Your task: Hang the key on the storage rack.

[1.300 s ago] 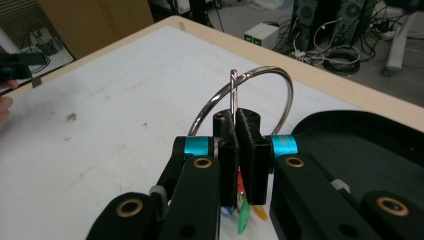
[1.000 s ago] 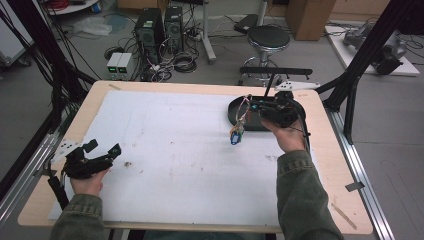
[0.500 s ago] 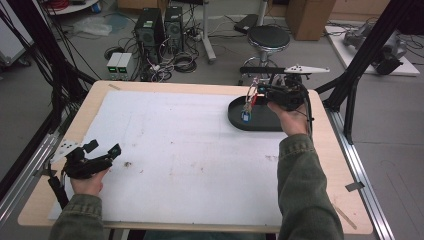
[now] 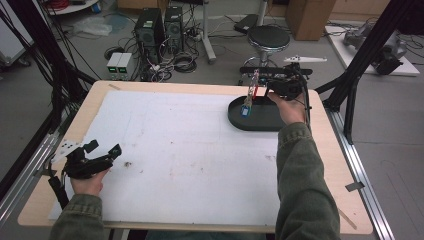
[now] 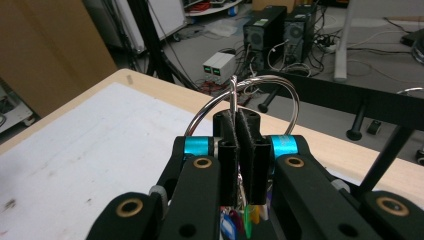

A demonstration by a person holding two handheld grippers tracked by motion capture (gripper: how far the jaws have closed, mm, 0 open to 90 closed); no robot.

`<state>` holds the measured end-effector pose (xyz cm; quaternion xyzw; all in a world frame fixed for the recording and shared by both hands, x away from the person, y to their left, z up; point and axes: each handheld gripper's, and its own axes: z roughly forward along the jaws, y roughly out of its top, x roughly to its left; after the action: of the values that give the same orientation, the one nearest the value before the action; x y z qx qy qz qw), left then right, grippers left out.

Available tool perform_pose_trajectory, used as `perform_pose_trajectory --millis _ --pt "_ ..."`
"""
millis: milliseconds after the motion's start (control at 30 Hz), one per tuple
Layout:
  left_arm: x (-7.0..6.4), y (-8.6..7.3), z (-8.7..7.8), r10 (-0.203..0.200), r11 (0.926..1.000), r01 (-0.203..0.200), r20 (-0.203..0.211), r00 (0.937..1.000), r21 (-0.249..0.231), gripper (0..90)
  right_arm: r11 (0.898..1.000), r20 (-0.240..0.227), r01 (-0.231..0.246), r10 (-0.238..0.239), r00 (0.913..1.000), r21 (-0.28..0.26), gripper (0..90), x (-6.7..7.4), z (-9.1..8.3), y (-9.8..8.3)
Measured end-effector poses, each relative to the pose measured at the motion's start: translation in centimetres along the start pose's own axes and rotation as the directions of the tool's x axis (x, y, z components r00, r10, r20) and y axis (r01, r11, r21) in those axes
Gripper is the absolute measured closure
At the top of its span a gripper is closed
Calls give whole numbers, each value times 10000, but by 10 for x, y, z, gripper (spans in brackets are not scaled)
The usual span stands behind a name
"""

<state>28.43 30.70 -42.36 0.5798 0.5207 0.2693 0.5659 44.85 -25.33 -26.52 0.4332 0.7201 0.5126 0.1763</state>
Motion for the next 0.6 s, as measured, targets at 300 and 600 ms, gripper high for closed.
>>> perform_pose_trajectory --millis 300,600 --pt "1 0 0 -19 10000 19 -12 10000 14 17 9983 -120 -544 541 9985 -205 871 -12 16 0" --pt "1 0 0 7 10000 -7 12 10000 43 17 9993 -139 -347 345 9993 -141 871 -9 26 11"
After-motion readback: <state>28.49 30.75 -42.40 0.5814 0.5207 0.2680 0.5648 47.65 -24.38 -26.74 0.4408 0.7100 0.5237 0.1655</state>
